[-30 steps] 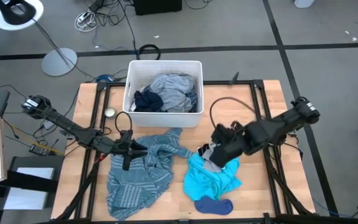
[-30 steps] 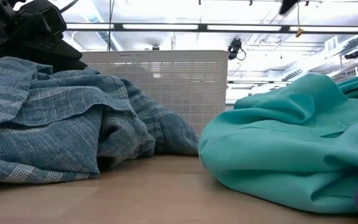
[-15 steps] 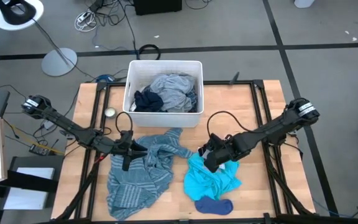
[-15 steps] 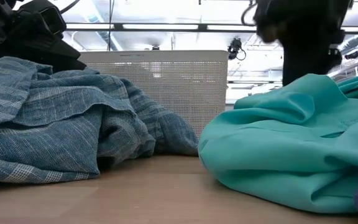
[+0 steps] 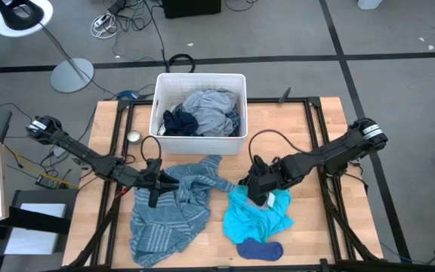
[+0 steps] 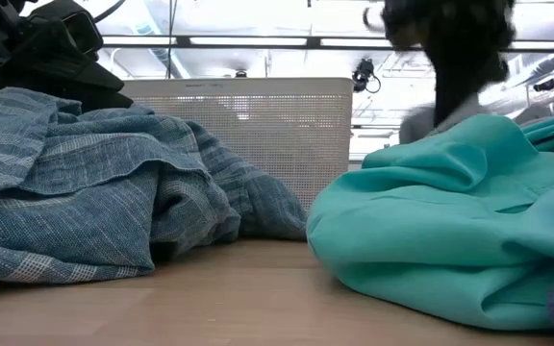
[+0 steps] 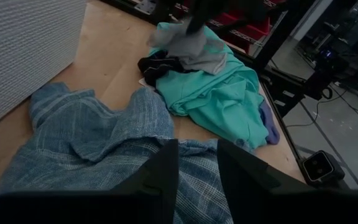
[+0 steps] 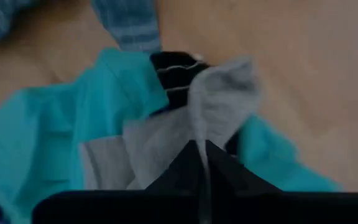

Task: Sort clothes
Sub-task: Put the gray sock into the white laundry bin

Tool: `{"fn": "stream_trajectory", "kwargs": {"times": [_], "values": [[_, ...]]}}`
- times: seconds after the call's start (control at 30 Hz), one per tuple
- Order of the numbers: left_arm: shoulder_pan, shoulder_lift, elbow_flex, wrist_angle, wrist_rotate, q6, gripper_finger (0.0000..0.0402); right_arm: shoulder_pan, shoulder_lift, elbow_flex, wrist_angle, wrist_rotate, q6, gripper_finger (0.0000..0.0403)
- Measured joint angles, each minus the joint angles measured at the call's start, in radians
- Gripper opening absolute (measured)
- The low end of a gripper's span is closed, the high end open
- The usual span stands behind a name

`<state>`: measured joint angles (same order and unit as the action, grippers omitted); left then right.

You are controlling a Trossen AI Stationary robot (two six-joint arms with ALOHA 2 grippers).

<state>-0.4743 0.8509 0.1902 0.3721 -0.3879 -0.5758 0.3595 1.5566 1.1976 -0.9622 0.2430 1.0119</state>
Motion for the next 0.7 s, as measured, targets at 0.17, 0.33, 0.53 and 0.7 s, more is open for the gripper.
{"fn": "stream_trajectory", "kwargs": {"times": [0.17,0.33,0.53,0.7], "values": [[0.0,0.0,0.0,0.0,0.0,0.0,0.0117,-0.004,0.0,0.265,-0.214,0.133,-0.073,0.0006],[0.0,0.0,0.0,0.0,0.0,0.0,0.0117,-0.039,-0.001,0.501,-0.255,0.27,-0.219,0.0003],[0.0,0.0,0.0,0.001,0.0,0.001,0.0117,-0.157,-0.002,0.656,-0.097,0.315,-0.524,0.0002],[0.0,0.0,0.0,0.001,0.0,0.001,0.0117,-0.296,-0.001,0.692,0.143,0.263,-0.753,0.0001]]}}
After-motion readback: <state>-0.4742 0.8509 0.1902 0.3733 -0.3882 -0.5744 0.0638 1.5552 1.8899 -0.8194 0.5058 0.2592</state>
